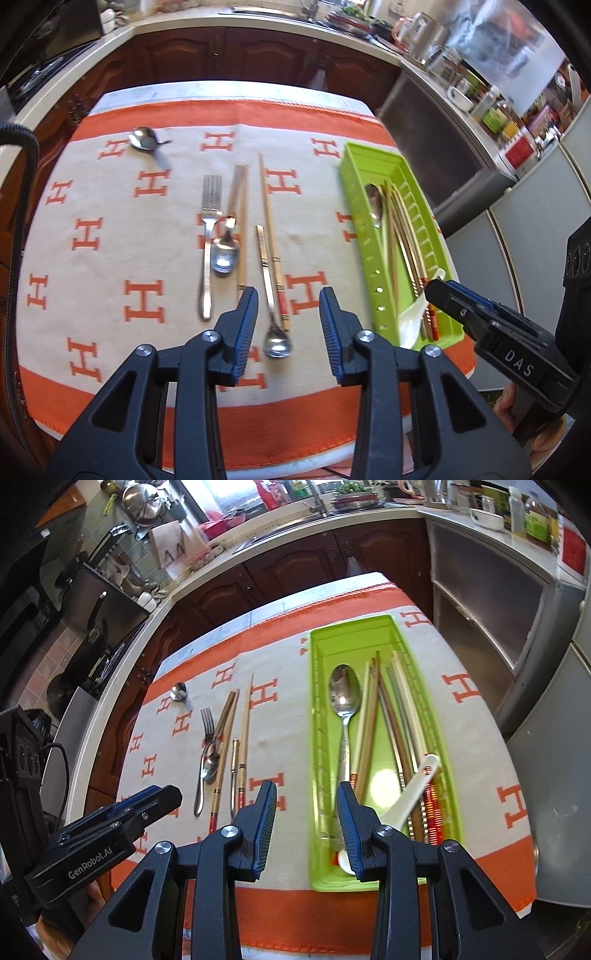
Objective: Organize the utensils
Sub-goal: 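Move both open tools back over the remaining utensils on the cloth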
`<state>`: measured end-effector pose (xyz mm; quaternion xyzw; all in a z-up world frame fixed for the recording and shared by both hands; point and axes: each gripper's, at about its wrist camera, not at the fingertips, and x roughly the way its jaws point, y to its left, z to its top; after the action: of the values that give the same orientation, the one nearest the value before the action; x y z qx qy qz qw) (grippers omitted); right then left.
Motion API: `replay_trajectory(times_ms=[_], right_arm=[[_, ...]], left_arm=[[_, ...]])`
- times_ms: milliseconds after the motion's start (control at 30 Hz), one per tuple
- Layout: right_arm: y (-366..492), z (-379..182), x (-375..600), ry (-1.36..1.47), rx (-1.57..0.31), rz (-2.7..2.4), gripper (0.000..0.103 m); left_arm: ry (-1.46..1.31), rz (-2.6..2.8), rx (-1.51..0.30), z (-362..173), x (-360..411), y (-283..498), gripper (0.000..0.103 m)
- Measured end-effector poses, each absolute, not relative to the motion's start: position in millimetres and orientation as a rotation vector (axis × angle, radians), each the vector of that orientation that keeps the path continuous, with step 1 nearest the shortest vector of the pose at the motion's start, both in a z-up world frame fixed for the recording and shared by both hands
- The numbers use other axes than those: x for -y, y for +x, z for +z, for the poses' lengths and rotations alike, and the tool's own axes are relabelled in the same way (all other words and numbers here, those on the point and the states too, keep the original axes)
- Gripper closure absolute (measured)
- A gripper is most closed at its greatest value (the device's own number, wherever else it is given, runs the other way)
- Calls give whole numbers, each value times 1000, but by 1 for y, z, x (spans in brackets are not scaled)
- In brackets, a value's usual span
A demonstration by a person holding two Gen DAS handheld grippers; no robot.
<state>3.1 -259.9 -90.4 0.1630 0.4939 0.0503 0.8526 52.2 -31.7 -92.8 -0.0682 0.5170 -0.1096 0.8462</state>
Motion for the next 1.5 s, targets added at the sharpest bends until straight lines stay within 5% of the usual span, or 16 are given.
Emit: replay_trajectory(times_ms=[733,1200,1500], right_arm=[[59,-114,154,196,-1126,237,69],[130,-172,131,141,-1167,220,69],[176,-201,116,127,-1179,193,80]], left_arm=[[-312,-71,-1150,-146,-75,81,72],[-299,-147,-1214,-189,-57,122,72],[-271,-163,-1189,-194,-46,153,72]])
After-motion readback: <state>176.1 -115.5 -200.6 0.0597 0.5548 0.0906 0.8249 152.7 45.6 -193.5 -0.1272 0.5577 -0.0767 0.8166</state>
